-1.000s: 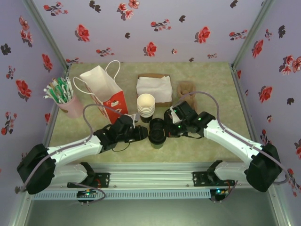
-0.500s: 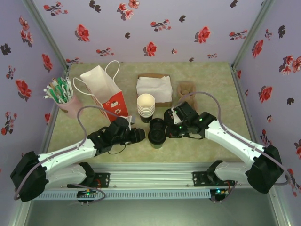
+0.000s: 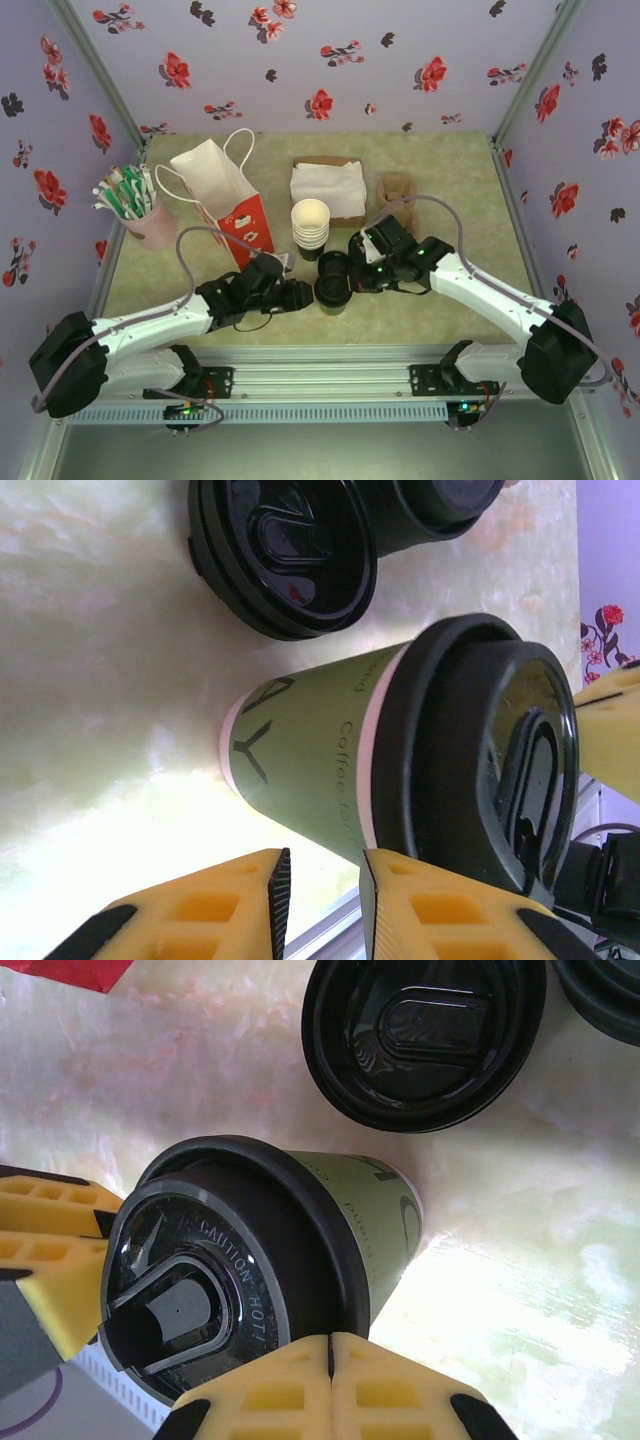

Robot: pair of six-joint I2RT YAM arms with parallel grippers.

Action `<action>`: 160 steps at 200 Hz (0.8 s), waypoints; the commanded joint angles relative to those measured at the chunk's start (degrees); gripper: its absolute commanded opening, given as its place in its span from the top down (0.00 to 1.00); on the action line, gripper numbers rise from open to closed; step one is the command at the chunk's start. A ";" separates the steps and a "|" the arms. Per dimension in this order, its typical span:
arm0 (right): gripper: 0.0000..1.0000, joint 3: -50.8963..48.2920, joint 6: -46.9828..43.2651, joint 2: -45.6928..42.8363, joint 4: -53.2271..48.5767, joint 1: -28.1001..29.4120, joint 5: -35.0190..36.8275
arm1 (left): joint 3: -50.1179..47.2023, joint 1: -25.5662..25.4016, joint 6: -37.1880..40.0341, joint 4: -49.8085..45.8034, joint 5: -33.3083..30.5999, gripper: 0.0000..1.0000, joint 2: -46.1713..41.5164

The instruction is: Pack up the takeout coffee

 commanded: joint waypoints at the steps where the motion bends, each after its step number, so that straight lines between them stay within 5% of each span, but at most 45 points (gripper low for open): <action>1: 0.96 -0.62 0.20 1.24 0.99 -0.27 -0.84 | 0.57 -1.12 -1.19 1.23 -1.18 0.73 -0.10; 114: 0.95 7.04 -4.33 9.48 -0.34 -1.30 -0.03 | 0.17 -7.01 -4.48 2.15 -5.71 0.74 -1.46; 160: 0.90 6.97 -4.98 5.79 -3.54 -2.91 2.06 | 0.50 -7.03 -4.03 -4.65 -9.41 0.72 -7.24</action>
